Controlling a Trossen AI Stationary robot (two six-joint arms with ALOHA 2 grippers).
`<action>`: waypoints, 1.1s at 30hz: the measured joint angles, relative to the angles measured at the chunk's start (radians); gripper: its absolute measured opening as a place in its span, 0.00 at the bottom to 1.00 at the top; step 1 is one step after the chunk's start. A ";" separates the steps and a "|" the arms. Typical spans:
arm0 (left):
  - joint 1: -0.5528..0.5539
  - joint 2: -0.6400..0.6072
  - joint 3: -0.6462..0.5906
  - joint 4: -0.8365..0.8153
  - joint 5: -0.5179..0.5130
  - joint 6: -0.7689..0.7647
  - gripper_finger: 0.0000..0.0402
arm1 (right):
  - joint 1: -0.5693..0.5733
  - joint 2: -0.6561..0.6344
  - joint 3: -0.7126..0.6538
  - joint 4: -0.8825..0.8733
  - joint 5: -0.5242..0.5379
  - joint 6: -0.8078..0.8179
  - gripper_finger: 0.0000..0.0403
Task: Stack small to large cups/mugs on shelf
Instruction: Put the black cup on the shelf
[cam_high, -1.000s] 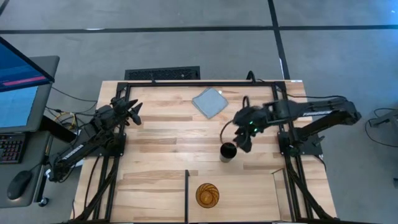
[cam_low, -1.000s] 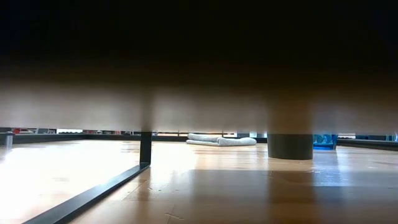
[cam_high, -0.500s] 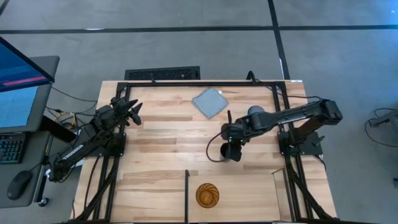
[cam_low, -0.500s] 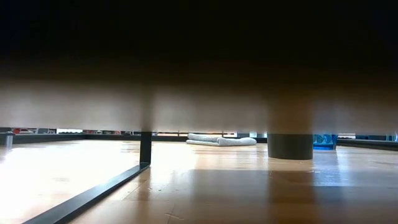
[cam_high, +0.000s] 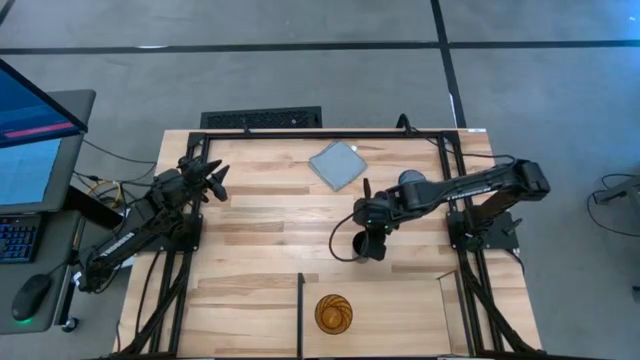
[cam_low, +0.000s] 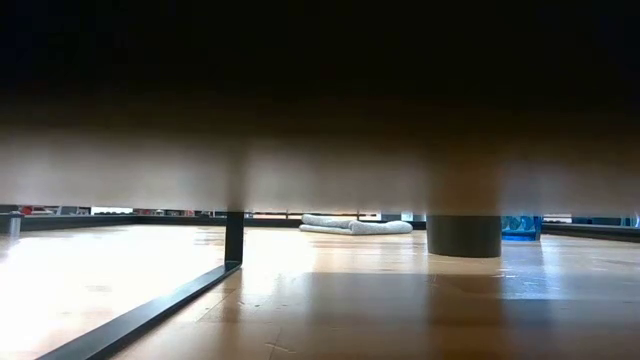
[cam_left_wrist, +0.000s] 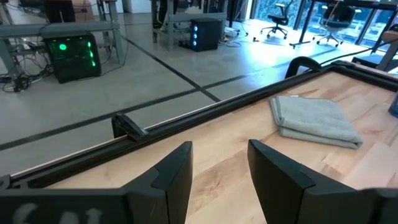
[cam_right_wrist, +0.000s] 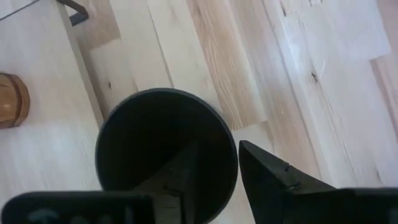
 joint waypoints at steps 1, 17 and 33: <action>0.000 0.000 0.000 -0.002 0.000 0.000 0.36 | 0.000 -0.002 0.000 -0.002 0.000 0.000 0.33; 0.000 0.000 0.000 -0.004 0.000 0.000 0.36 | -0.007 0.002 0.000 -0.010 -0.002 0.000 0.24; 0.000 0.000 0.000 -0.006 0.000 0.000 0.36 | -0.007 0.002 0.000 -0.010 -0.002 0.011 0.02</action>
